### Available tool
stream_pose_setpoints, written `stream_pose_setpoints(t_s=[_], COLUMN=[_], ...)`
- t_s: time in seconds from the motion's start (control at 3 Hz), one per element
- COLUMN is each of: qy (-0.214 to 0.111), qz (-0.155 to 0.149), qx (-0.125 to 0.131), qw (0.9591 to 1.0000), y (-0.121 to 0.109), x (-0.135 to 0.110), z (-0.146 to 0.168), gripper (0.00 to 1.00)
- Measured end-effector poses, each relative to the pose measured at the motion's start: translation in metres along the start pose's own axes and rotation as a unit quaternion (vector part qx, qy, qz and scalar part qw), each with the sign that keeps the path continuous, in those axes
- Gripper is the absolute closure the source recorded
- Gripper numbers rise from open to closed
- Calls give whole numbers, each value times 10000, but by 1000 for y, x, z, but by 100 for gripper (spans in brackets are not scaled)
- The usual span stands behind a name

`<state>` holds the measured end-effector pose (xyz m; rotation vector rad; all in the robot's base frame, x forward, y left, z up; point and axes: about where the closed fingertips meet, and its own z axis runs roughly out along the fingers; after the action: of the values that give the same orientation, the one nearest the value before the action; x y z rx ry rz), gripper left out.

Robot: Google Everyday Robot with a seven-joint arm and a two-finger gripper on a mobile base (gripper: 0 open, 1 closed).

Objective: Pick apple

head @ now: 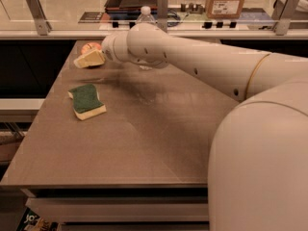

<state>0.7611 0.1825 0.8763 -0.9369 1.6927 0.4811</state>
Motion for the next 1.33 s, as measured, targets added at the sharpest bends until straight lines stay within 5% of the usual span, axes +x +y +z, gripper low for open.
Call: stream_pose_setpoints(t_s=[1.0,1.33], qy=[108,109], qz=[9,8], qx=[-74,-91], qw=[9999,9999], y=[-3,0], x=[17,17], z=[34,35], gripper=[0,22])
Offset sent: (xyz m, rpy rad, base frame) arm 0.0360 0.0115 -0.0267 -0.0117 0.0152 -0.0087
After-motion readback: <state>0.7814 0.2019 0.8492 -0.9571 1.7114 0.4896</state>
